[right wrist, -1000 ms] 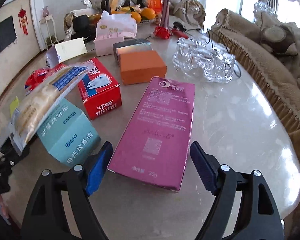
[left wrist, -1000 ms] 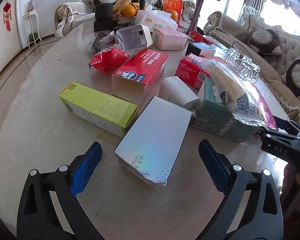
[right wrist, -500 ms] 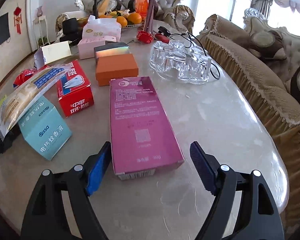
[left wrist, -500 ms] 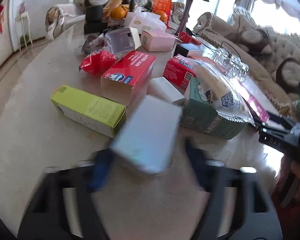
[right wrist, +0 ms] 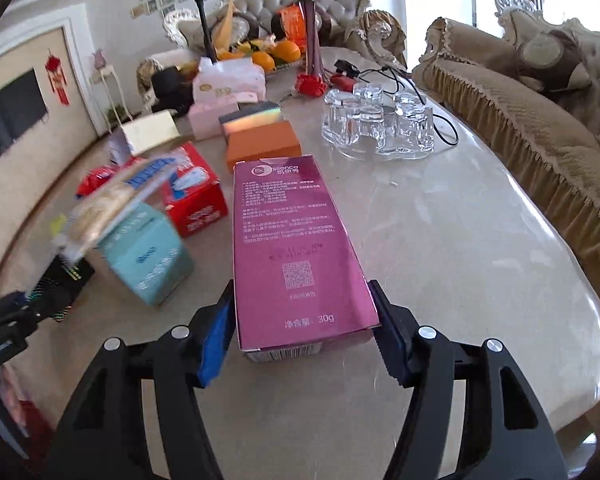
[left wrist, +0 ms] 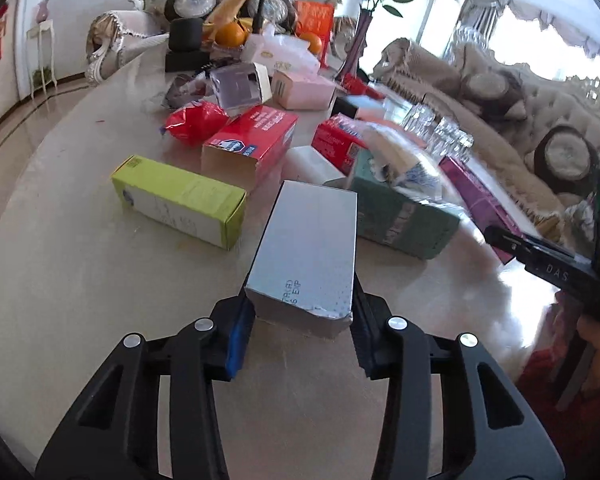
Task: Collect trash
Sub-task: 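Carry both boxes over the wastebasket and open both tools to drop them, then grasp the yellow-green box with the left tool while the right tool grasps the bread packet, then carry both items over the wastebasket and open both tools to drop them, then move both tools back over the table toward the red boxes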
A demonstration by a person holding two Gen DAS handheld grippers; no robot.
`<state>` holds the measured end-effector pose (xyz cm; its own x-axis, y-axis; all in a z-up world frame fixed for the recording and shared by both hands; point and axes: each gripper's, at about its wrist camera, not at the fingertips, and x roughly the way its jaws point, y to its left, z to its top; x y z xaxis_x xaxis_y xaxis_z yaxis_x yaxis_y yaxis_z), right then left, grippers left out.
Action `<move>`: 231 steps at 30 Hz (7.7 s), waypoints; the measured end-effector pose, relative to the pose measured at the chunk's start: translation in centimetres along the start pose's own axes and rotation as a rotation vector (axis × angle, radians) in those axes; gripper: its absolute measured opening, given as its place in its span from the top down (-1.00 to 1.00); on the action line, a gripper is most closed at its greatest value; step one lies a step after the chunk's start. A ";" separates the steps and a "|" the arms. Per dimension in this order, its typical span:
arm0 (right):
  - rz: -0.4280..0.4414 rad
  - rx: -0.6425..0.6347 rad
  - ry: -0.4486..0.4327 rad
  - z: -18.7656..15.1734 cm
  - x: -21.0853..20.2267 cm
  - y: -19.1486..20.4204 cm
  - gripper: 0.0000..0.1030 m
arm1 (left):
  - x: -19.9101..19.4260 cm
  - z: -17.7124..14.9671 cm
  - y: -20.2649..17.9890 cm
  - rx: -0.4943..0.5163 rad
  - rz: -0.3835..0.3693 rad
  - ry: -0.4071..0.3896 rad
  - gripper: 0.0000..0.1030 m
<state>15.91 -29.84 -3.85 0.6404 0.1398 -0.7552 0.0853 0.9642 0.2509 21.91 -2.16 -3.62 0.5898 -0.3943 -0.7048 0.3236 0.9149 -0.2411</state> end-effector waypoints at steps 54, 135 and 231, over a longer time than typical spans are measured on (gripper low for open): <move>0.178 -0.392 -0.090 -6.6 -11.7 6.1 -0.26 | -12.6 -12.4 2.1 -0.272 -0.030 -0.047 -0.87; 0.080 -0.263 -0.016 4.8 1.3 12.3 0.11 | 3.8 5.2 7.0 -0.066 0.423 0.067 0.27; 0.360 -0.611 0.066 2.9 0.5 8.4 -0.52 | 7.5 8.9 3.8 0.141 0.092 0.112 -0.90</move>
<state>19.18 -22.29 -0.41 0.4991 0.4682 -0.7291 -0.5787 0.8064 0.1217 34.18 -2.39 -3.92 0.5385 -0.2900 -0.7911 0.3769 0.9226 -0.0817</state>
